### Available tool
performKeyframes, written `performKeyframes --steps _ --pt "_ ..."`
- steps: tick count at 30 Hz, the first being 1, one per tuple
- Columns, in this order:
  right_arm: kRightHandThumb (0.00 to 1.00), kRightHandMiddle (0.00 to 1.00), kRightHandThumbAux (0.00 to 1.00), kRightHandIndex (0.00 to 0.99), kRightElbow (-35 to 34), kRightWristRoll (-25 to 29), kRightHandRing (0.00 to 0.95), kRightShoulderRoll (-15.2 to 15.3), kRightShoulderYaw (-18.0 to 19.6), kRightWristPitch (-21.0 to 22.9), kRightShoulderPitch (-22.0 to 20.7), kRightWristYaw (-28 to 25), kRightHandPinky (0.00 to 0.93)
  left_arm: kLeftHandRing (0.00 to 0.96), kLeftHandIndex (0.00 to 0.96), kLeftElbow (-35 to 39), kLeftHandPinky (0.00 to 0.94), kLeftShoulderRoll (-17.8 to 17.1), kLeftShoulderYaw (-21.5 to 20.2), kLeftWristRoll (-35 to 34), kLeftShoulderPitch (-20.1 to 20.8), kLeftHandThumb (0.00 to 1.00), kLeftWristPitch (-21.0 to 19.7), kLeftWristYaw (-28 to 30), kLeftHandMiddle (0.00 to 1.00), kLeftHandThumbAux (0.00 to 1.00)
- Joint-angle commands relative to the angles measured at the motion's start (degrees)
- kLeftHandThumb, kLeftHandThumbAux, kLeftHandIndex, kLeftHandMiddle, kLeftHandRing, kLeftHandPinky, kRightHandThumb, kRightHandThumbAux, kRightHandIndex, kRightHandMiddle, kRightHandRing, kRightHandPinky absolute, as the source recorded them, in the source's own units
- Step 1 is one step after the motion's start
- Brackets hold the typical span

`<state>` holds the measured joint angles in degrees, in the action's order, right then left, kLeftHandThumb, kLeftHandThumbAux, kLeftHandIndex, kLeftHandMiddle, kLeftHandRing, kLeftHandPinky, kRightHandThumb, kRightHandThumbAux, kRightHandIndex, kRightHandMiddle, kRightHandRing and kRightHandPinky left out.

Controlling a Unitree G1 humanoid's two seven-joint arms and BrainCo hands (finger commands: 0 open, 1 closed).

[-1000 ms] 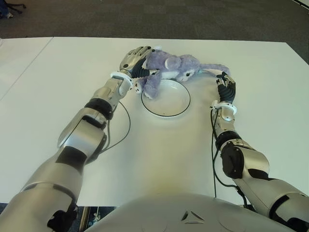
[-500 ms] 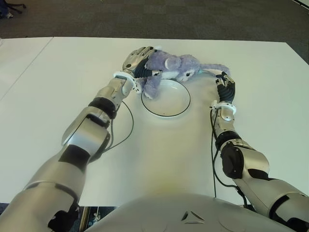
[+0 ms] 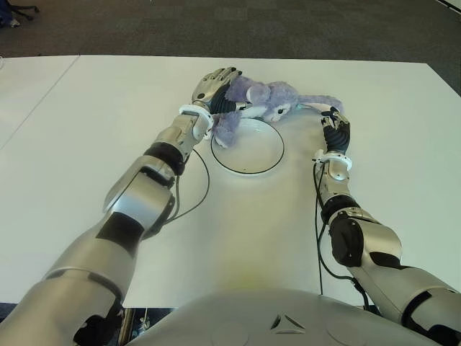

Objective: Put the doll into the plate.

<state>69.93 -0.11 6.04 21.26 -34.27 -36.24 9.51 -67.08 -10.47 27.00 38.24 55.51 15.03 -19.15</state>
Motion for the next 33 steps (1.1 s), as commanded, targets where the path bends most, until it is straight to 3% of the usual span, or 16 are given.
performKeyframes --steps 1,19,33 --pt "0.715 0.122 0.722 0.416 8.18 -0.44 0.022 -5.36 -0.34 6.85 11.89 0.99 0.001 0.000 0.000 -2.44 0.000 4.67 -2.59 -3.56 0.53 0.105 -3.01 1.44 0.000 0.336" --pt "0.713 0.134 0.723 0.416 8.12 -0.79 0.030 -5.45 -1.04 6.57 12.02 1.52 0.002 0.000 0.000 -3.61 0.000 10.13 -6.46 -7.89 -1.23 0.091 -7.79 -1.91 0.000 0.374" --pt "0.713 0.126 0.722 0.416 8.13 -0.87 0.020 -5.20 -1.34 6.57 12.14 1.84 0.000 0.000 0.000 -8.25 0.000 8.48 -5.30 -6.06 -2.52 0.081 -10.59 -4.92 0.000 0.390"
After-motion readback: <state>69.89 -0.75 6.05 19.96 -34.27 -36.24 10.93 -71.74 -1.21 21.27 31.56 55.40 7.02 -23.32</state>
